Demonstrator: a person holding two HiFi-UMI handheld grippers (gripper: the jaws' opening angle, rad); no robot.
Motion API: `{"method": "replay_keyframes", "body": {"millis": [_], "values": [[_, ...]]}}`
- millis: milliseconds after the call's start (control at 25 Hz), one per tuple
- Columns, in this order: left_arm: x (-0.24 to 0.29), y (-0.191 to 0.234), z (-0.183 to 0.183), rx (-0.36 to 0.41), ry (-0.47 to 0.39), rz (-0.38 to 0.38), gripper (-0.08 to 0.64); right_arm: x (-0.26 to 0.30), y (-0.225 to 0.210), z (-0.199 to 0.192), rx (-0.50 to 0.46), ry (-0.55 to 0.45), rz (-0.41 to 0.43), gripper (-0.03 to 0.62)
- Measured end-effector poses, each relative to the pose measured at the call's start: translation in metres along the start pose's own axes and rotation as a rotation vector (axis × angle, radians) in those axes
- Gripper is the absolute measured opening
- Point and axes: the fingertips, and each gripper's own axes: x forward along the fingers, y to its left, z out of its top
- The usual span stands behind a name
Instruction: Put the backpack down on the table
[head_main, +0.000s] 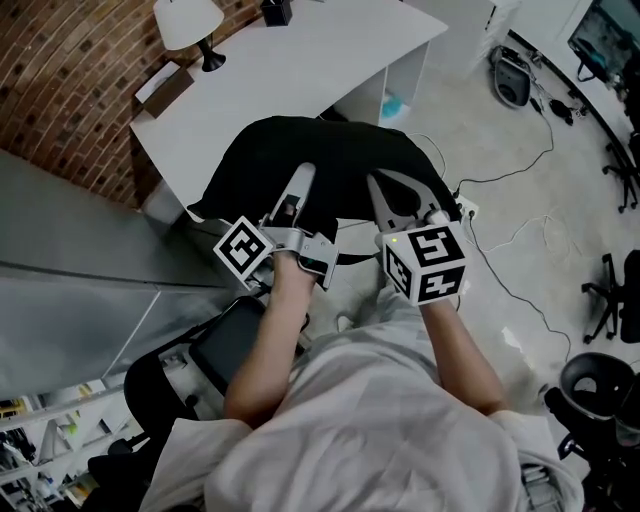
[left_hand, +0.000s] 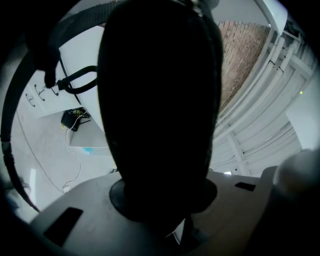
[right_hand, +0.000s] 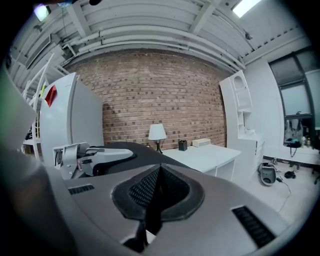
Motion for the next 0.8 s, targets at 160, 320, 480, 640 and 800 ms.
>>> {"method": "replay_keyframes", "body": {"millis": [160,320,480,640,800], "values": [[0.029,0.009,0.001,0.004,-0.006,0.007,0.106,0.016,-0.028,0.002,0.016,0.004,0.000,0.002],[0.067,0.018,0.001,0.009,-0.017,0.010,0.106,0.036,-0.064,0.007,0.024,0.002,0.012,0.002],[0.112,0.025,-0.002,0.008,-0.031,0.006,0.106,0.055,-0.107,0.014,0.027,0.007,0.026,0.002],[0.155,0.031,-0.007,0.011,-0.050,-0.002,0.106,0.074,-0.149,0.021,0.030,0.012,0.048,0.002],[0.196,0.038,-0.011,0.006,-0.069,-0.006,0.106,0.093,-0.190,0.029,0.037,0.011,0.069,0.002]]}}
